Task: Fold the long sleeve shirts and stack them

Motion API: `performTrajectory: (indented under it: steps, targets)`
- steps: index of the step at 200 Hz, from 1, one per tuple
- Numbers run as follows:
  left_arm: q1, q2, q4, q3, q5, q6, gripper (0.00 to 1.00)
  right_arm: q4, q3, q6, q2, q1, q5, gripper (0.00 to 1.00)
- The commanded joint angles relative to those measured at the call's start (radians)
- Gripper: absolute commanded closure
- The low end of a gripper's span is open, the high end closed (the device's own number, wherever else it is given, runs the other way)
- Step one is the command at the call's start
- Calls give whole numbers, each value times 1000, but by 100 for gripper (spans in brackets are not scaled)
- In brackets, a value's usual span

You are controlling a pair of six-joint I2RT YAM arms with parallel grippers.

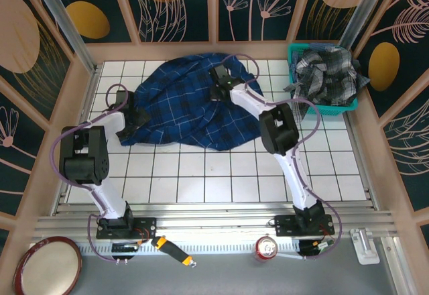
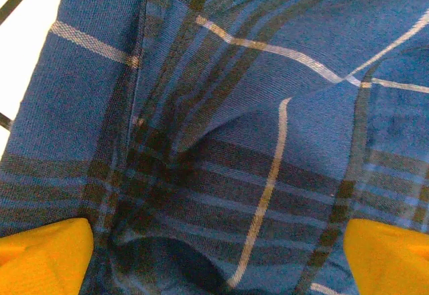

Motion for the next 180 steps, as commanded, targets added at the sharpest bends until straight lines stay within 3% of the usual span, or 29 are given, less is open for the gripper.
performTrajectory:
  steps: [1,20,50,85,105,122,140,149,154,180]
  targets:
    - [11,10,19,21,14,14,4,25,-134,-26,-219,46,120,100]
    - [16,13,19,20,13,17,4,61,-304,-18,-361,90,174,100]
    - [18,21,27,15,27,21,5,88,-565,35,-584,199,364,100]
    - [33,7,10,14,12,31,4,-49,-855,326,-818,404,330,100]
    - [39,0,-1,24,5,38,4,-186,-959,492,-855,484,219,100]
    - [39,-9,-18,40,-2,47,4,-205,-993,478,-904,525,143,99]
    - [41,-26,-41,54,-40,57,4,-176,-972,398,-1014,532,95,78]
    - [43,-32,-49,57,-50,61,4,-156,-955,357,-1074,520,86,53]
    - [47,-36,-53,57,-58,61,4,-137,-954,330,-1103,506,72,45]
    - [50,-52,-56,39,-88,56,4,58,-1013,195,-1200,301,-67,34]
